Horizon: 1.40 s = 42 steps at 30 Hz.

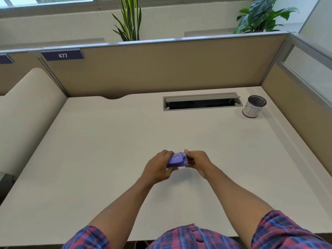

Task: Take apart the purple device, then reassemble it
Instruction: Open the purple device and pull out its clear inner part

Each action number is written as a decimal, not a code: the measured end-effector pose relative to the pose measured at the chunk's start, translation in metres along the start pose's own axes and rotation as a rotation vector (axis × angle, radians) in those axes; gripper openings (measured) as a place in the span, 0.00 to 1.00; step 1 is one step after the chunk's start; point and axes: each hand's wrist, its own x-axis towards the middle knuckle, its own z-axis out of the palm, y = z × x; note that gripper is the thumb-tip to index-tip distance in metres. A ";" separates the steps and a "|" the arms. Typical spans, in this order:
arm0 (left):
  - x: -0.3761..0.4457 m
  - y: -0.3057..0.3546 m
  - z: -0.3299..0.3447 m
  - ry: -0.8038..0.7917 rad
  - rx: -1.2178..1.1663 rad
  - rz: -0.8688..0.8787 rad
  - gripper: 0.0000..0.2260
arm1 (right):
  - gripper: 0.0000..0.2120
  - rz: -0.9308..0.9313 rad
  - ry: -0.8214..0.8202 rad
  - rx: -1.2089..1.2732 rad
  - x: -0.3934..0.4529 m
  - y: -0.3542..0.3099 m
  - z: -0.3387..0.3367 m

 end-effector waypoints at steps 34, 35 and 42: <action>0.014 0.003 -0.005 -0.003 -0.175 -0.108 0.20 | 0.14 -0.018 -0.188 0.370 -0.015 0.024 0.001; 0.014 0.003 -0.005 -0.005 -0.170 -0.104 0.20 | 0.13 -0.021 -0.193 0.362 -0.015 0.024 0.000; 0.013 0.001 -0.006 -0.058 -0.160 -0.095 0.20 | 0.15 -0.024 -0.219 0.197 -0.015 0.008 -0.006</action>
